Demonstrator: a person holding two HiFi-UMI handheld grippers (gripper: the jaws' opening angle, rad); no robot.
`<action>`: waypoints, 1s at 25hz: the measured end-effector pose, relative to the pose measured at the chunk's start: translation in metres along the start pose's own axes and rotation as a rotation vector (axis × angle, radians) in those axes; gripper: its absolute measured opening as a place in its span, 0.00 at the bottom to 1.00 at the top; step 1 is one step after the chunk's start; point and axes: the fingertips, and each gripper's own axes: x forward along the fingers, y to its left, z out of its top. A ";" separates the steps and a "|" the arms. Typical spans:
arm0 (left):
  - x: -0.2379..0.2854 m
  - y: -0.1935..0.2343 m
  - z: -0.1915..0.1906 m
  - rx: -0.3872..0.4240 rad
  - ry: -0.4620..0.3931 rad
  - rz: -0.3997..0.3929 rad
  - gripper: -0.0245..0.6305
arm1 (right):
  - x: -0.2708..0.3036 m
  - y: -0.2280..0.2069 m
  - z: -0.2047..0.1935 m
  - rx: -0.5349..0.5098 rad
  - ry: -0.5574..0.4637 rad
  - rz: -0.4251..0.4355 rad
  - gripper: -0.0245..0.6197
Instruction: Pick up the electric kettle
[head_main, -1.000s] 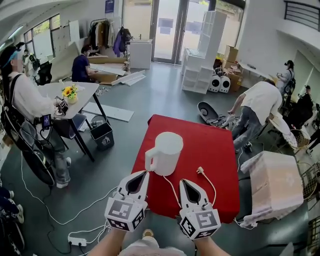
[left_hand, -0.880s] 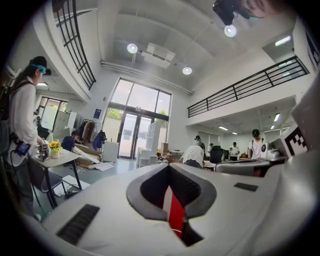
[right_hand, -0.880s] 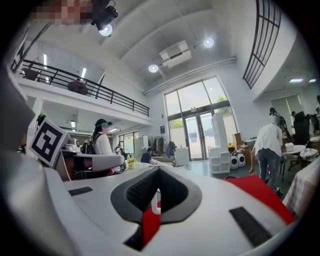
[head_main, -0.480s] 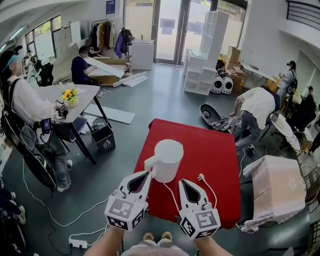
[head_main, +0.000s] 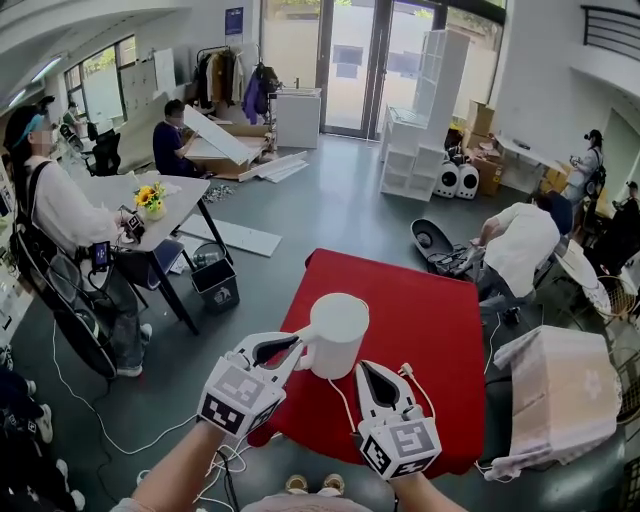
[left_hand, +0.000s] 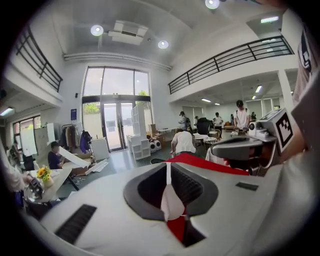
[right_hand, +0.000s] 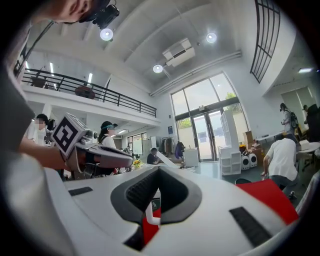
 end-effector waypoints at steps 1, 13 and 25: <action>0.005 0.001 -0.003 0.020 0.032 -0.018 0.11 | 0.001 -0.001 0.001 0.000 0.000 0.005 0.07; 0.076 0.014 -0.083 0.215 0.502 -0.217 0.40 | 0.011 -0.026 -0.005 0.017 0.011 0.013 0.07; 0.116 0.017 -0.140 0.219 0.735 -0.319 0.41 | 0.022 -0.063 -0.013 0.040 0.013 -0.017 0.07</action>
